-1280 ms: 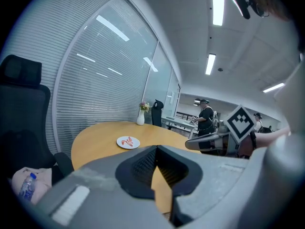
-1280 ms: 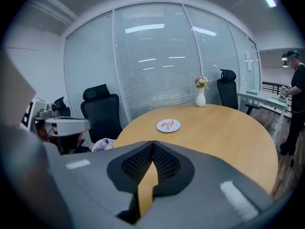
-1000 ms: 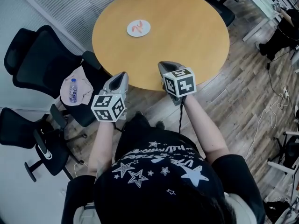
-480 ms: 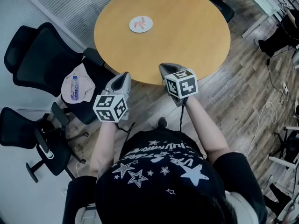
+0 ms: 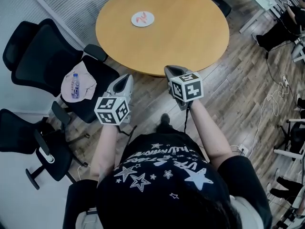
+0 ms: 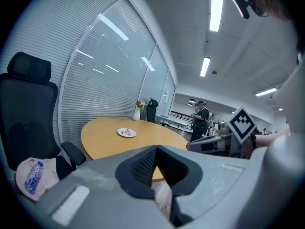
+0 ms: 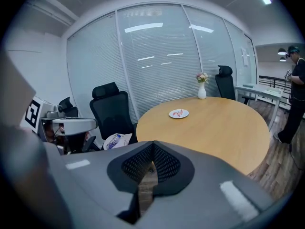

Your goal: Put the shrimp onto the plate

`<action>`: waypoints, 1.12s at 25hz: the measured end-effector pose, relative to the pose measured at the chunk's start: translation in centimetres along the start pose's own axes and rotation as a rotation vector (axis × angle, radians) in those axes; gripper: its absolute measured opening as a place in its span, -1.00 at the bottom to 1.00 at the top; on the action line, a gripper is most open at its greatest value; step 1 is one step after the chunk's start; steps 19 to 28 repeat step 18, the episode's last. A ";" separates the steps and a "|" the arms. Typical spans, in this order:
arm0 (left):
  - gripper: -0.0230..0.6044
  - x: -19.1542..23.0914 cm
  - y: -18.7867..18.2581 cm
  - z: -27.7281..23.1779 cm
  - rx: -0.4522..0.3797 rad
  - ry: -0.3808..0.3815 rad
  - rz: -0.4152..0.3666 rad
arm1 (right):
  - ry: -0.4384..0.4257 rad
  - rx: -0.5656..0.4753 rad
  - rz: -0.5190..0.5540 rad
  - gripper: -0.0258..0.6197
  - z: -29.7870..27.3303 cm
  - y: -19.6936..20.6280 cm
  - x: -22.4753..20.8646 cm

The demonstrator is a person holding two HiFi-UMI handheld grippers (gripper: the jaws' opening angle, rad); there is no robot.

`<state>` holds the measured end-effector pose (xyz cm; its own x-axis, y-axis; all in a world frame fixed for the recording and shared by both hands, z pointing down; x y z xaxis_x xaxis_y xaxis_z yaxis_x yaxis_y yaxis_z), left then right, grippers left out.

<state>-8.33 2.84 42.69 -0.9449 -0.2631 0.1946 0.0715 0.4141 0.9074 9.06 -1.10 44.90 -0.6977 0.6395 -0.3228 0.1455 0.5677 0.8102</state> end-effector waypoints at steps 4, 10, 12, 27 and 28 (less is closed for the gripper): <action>-0.92 -0.2 1.0 2.2 0.001 0.016 -0.001 | 0.021 -0.003 -0.015 -0.92 1.2 1.6 1.8; -0.92 -0.4 2.6 5.4 0.003 0.035 0.003 | 0.042 -0.011 -0.034 -0.92 3.1 4.0 4.7; -0.92 -0.7 3.1 6.3 0.006 0.042 0.004 | 0.047 -0.010 -0.039 -0.92 3.7 4.7 5.5; -0.92 -1.2 4.8 9.3 0.009 0.055 0.000 | 0.054 -0.012 -0.038 -0.92 5.2 6.8 8.1; -0.92 -1.2 4.8 9.3 0.009 0.055 0.000 | 0.054 -0.012 -0.038 -0.92 5.2 6.8 8.1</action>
Point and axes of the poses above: the fingertips, and each gripper's own axes: z backward along the fingers, x to its left, y out of its underside, the point moved 3 cm from there along z, backward along the fingers, and after that the axes turned 12 degrees about -y, right-handed, at the moved point
